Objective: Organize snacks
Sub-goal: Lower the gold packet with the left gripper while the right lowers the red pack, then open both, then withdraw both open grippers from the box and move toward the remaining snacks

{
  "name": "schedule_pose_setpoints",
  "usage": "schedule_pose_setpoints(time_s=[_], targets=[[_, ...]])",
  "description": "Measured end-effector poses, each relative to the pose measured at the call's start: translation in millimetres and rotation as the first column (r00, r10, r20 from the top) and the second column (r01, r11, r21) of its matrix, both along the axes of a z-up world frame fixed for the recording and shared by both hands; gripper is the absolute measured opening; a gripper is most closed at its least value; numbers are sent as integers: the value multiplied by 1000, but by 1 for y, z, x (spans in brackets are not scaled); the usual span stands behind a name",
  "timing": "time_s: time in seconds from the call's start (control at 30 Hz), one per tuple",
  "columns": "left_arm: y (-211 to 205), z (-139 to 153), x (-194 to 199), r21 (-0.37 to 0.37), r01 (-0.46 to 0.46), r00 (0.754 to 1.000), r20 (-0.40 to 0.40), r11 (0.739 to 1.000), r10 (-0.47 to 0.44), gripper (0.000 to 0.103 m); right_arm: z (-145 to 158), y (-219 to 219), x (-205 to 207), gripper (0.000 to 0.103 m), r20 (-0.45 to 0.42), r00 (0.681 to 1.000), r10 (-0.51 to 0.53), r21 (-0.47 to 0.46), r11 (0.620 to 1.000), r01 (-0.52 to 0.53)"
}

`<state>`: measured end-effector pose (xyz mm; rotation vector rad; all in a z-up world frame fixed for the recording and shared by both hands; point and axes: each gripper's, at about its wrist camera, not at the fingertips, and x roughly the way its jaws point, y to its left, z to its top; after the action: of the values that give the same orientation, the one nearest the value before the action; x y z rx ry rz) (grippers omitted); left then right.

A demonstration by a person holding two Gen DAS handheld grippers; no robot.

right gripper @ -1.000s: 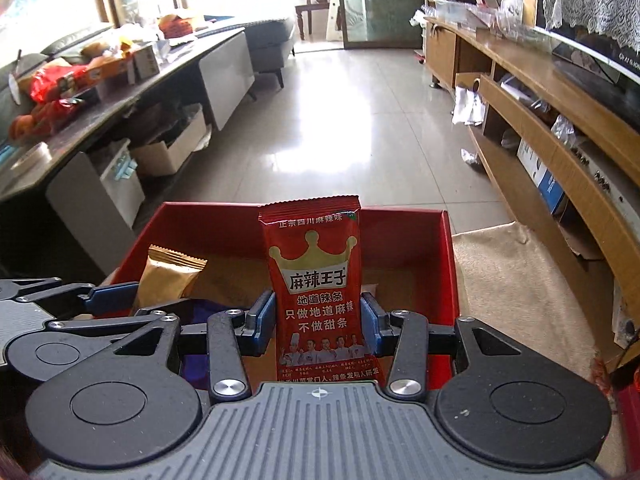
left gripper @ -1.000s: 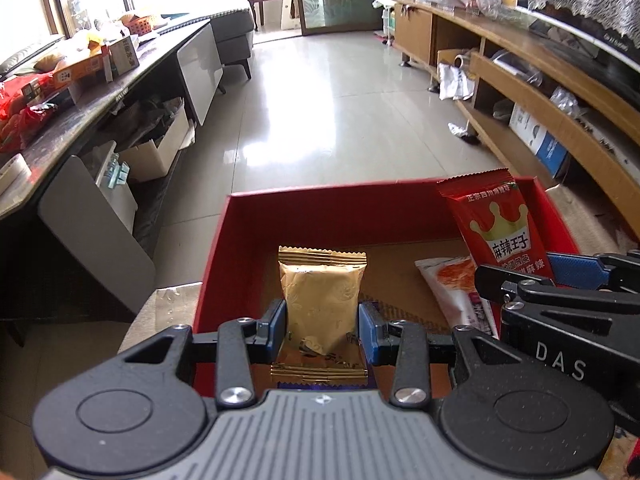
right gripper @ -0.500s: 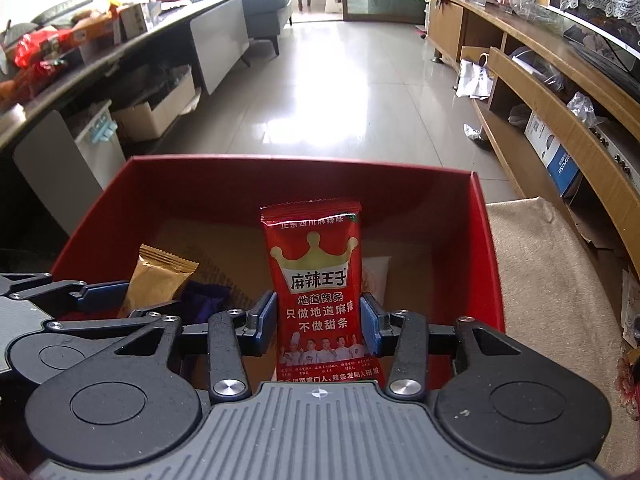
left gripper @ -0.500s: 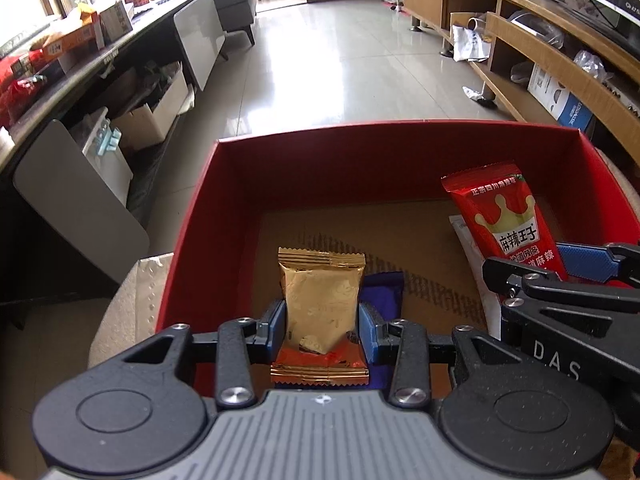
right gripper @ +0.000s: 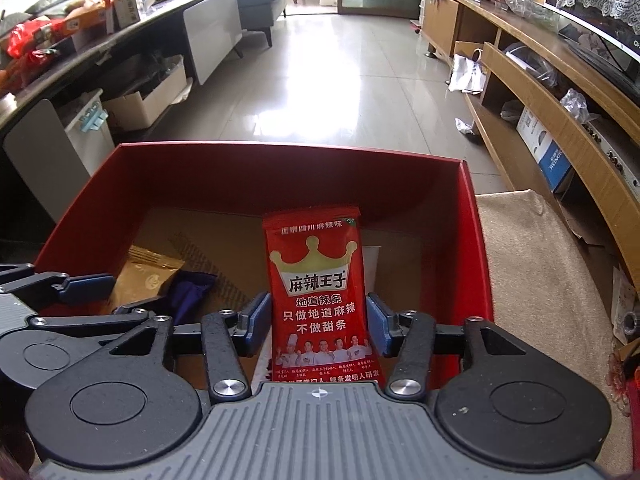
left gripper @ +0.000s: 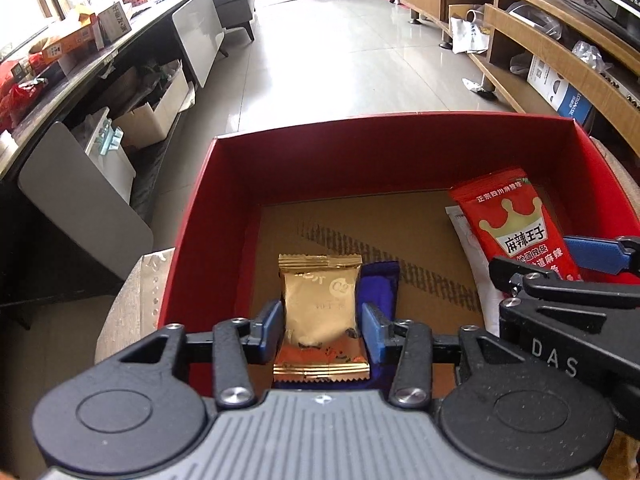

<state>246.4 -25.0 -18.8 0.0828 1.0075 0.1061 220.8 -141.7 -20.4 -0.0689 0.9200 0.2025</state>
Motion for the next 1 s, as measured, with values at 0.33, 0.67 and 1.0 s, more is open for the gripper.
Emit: schedule_pose_setpoints(time_s=[0.33,0.67,1.0], targets=[[7,14,-5,-23,-9,1000,-22,1000,9,54,11,-4,-4,69,-4,1000,-8,9,1000,8],[15,24,-13,-61,-27,1000,-9,998,26,59,16,-7,-6,74,2,1000,-6,34,999,6],[17,39,-39,-92,-28,1000,2,995,28,60,27,-7,-26,74,-3,1000,-13,6,1000,13]])
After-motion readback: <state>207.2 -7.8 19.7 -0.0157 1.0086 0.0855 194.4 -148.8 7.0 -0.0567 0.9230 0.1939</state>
